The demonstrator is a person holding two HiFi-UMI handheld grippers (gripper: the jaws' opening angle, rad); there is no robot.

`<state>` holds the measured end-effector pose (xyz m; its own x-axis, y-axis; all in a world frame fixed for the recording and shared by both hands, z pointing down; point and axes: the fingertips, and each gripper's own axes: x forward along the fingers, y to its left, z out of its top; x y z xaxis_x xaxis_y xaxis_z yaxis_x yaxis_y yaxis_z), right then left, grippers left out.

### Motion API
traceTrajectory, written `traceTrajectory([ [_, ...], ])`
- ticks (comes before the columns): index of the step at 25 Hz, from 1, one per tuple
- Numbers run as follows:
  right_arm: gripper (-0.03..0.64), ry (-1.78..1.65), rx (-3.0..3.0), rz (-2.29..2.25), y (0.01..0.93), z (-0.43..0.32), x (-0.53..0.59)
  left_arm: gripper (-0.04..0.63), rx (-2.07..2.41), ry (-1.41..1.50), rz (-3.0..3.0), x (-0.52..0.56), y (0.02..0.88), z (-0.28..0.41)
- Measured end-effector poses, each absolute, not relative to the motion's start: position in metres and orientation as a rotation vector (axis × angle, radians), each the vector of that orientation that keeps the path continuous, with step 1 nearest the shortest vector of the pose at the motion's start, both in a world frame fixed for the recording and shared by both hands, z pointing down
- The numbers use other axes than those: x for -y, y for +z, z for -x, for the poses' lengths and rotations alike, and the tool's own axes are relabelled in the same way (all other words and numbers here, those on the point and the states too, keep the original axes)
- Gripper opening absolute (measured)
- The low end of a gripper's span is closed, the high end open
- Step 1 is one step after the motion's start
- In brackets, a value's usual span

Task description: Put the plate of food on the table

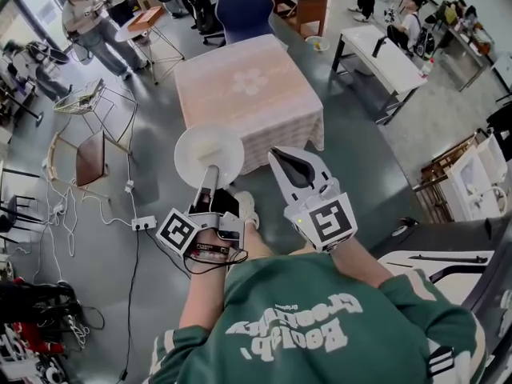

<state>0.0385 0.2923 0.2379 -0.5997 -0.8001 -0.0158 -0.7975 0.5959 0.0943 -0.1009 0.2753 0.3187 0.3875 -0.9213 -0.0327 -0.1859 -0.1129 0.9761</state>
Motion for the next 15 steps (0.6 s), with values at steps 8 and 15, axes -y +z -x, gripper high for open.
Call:
traceTrajectory([
  [8,0.015,-0.119,2.755,-1.397,0.249,-0.027,-0.229,0.029,1.008,-0.848,-1.563,-0.209,0.323,0.113],
  [15,0.015,-0.071,2.704,-1.421,0.258,-0.02,-0.168,0.029,0.987,-0.818,-1.547,-0.147,0.329,0.12],
])
